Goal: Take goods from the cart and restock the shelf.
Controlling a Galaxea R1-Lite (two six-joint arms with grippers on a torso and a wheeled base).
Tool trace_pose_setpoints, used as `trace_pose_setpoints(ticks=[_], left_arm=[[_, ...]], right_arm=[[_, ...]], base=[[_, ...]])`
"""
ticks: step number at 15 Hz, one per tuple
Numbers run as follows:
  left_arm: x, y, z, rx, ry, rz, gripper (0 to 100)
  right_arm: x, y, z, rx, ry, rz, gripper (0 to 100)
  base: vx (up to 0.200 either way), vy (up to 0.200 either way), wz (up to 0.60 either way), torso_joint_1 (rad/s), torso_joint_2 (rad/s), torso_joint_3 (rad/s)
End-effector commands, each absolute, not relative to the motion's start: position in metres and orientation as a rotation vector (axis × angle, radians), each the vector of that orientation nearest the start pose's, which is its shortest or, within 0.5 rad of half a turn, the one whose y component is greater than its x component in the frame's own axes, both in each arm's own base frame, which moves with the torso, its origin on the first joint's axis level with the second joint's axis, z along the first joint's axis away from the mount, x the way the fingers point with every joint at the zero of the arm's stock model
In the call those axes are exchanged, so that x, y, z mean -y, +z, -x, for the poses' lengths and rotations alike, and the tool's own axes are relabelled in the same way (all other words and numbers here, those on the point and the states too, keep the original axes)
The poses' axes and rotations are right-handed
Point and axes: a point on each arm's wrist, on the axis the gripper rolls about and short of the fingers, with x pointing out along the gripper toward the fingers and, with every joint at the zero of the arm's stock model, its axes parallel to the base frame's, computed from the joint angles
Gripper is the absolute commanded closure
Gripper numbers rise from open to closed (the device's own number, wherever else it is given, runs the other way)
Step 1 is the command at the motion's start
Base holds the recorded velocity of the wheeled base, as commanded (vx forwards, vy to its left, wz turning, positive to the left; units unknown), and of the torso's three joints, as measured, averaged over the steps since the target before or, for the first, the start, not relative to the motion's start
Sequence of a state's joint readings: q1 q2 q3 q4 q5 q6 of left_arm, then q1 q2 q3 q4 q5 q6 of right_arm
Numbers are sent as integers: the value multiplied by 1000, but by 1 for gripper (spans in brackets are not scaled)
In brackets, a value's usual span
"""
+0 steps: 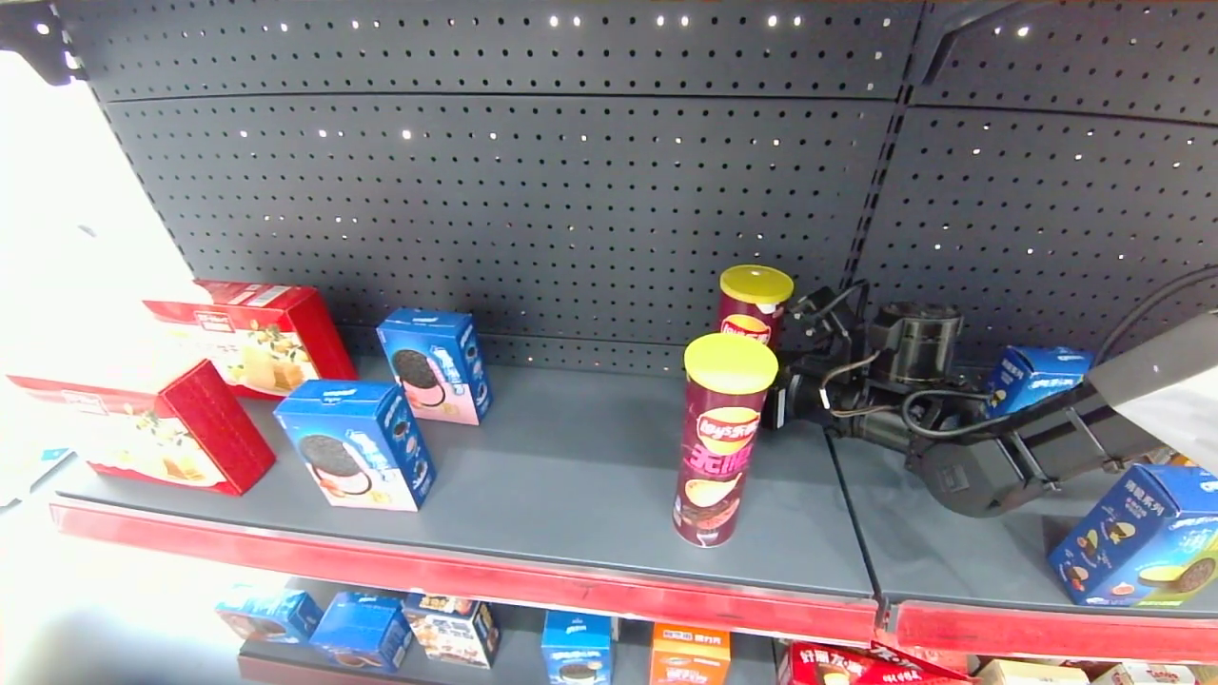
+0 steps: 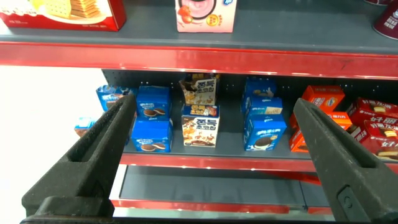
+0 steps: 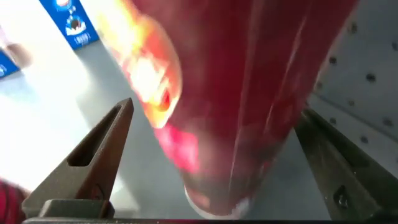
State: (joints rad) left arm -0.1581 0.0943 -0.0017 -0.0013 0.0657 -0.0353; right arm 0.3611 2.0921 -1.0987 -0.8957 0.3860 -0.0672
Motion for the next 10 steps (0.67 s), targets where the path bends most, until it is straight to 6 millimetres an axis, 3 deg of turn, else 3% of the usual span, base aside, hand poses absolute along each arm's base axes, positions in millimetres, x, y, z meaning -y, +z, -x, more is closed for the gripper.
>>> trace_pose_setpoints(ticks=[1, 7, 10], left_arm=[[-4, 78, 15, -93, -90, 26, 0], [-4, 78, 15, -95, -90, 25, 0], [-4, 78, 15, -93, -90, 25, 0]], right_arm=[[-145, 153, -368, -72, 745, 60, 0], [-119, 179, -327, -72, 762, 57, 0], [-103, 200, -282, -95, 765, 54, 0]], base=[[0, 0, 0, 0, 0, 0], [0, 0, 0, 0, 0, 0], [0, 0, 0, 0, 0, 0]])
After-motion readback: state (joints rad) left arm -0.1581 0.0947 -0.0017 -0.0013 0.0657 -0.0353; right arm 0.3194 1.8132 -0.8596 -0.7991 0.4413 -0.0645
